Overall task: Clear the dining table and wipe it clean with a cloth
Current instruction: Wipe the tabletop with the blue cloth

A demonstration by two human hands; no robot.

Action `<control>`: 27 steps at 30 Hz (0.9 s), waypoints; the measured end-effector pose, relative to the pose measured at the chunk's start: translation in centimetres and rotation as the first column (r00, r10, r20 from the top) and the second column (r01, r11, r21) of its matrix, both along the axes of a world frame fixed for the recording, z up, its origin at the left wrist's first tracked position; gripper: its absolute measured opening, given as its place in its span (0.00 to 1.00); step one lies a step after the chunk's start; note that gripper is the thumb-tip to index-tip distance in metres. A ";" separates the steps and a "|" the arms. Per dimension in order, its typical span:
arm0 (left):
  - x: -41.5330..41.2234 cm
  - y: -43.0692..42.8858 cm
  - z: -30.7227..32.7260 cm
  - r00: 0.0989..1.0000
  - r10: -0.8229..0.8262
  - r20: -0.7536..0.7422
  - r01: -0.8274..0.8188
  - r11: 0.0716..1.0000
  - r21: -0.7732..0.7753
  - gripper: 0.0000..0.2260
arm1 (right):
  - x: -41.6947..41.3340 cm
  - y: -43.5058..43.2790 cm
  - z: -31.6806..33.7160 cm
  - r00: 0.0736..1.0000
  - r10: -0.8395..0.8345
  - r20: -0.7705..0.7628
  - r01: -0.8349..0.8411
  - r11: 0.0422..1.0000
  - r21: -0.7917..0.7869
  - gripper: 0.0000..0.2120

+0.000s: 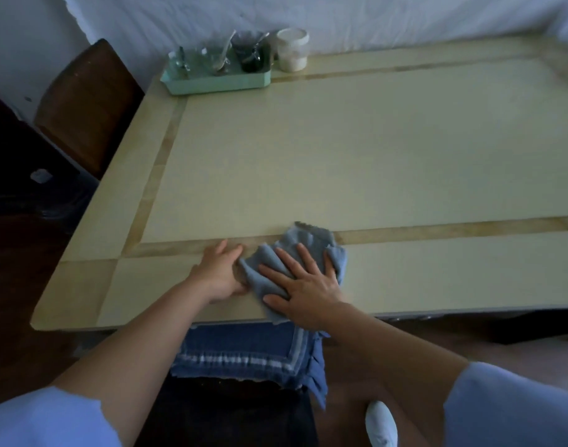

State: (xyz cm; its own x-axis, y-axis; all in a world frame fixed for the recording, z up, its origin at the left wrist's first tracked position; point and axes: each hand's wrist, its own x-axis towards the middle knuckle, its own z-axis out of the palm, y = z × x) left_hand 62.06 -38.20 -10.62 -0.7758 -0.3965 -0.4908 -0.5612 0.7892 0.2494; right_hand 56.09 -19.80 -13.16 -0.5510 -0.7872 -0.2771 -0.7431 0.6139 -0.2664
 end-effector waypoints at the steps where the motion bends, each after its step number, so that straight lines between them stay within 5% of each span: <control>1: -0.6 1.1 0.0 1.000 -0.022 -0.004 0.022 1.000 0.002 0.43 | -0.6 1.3 0.1 1.000 -0.017 0.000 0.017 1.000 0.004 0.27; 4: -3.3 5.3 0.0 0.991 -0.136 -0.005 0.136 0.991 0.005 0.43 | -3.1 6.8 0.4 0.990 -0.137 -0.023 0.138 0.989 0.047 0.33; 11: -6.3 8.9 0.2 0.972 -0.233 -0.001 0.233 0.972 0.030 0.43 | -6.3 13.4 0.7 0.881 -0.472 0.030 0.466 0.876 0.123 0.28; 19: -11.0 12.3 0.3 0.944 -0.320 -0.077 0.322 0.947 0.016 0.41 | -6.7 13.3 0.8 0.952 -0.305 0.002 0.305 0.952 0.044 0.28; 27: -17.8 18.3 0.0 0.925 -0.373 -0.076 0.374 0.928 -0.002 0.38 | -16.7 26.0 0.5 0.802 -0.597 -0.003 0.594 0.798 0.105 0.28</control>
